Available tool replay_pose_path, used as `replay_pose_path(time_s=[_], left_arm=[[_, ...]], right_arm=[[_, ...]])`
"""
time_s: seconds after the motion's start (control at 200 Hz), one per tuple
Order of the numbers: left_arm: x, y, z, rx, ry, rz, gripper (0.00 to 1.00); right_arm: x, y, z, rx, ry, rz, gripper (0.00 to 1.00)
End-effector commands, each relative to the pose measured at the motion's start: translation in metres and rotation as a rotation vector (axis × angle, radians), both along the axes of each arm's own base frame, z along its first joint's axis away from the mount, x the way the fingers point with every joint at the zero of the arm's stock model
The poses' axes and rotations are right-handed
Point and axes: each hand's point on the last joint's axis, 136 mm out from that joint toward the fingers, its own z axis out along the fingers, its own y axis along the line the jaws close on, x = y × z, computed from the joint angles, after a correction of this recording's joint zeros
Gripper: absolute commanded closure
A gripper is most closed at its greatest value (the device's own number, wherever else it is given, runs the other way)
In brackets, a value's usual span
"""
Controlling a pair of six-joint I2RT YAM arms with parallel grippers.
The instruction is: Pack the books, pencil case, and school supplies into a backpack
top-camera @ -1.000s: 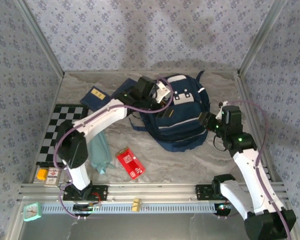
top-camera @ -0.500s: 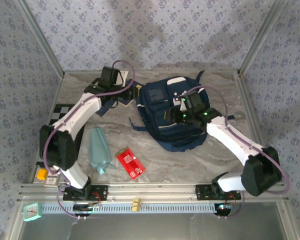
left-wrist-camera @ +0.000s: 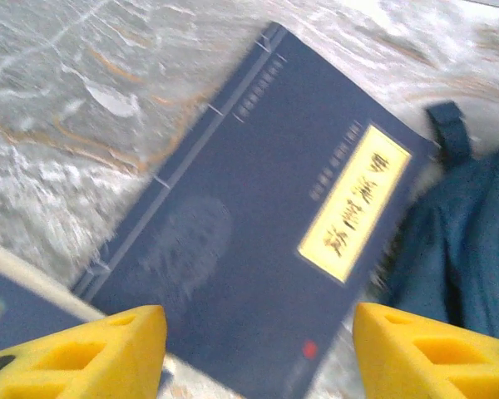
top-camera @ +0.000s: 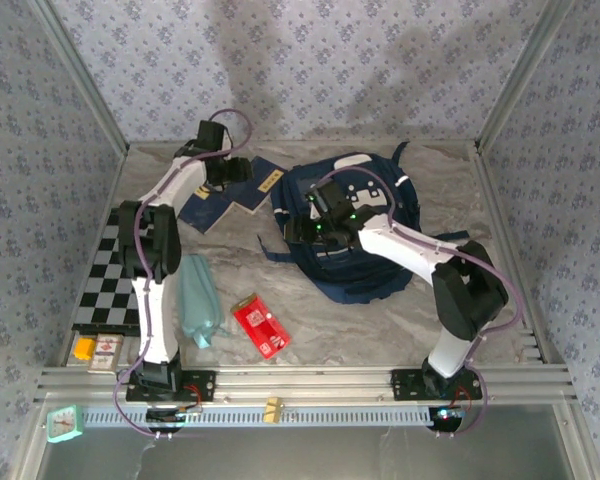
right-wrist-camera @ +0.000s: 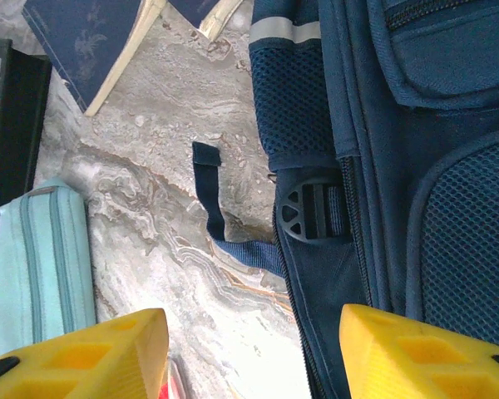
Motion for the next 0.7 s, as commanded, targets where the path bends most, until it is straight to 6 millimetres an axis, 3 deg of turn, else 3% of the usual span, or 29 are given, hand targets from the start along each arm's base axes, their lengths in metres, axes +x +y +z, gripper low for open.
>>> replay_pose_path(time_s=[0.0, 0.13, 0.285, 0.49, 0.695], left_arm=[[0.021, 0.010, -0.010, 0.065, 0.010, 0.021, 0.37], [0.045, 0.011, -0.024, 0.097, 0.007, 0.014, 0.33], [0.053, 0.014, -0.046, 0.074, 0.079, 0.026, 0.30], [0.039, 0.001, -0.076, -0.013, 0.194, 0.024, 0.28], [0.012, -0.019, -0.085, -0.054, 0.286, -0.002, 0.30]], right_arm=[[0.007, 0.012, 0.010, 0.008, -0.031, 0.005, 0.42], [0.005, 0.018, 0.005, -0.003, -0.023, 0.018, 0.42], [0.003, 0.030, -0.002, 0.005, 0.000, 0.042, 0.41], [0.007, 0.053, -0.019, 0.012, 0.018, 0.061, 0.41], [0.019, 0.061, -0.043, -0.011, 0.030, 0.055, 0.41]])
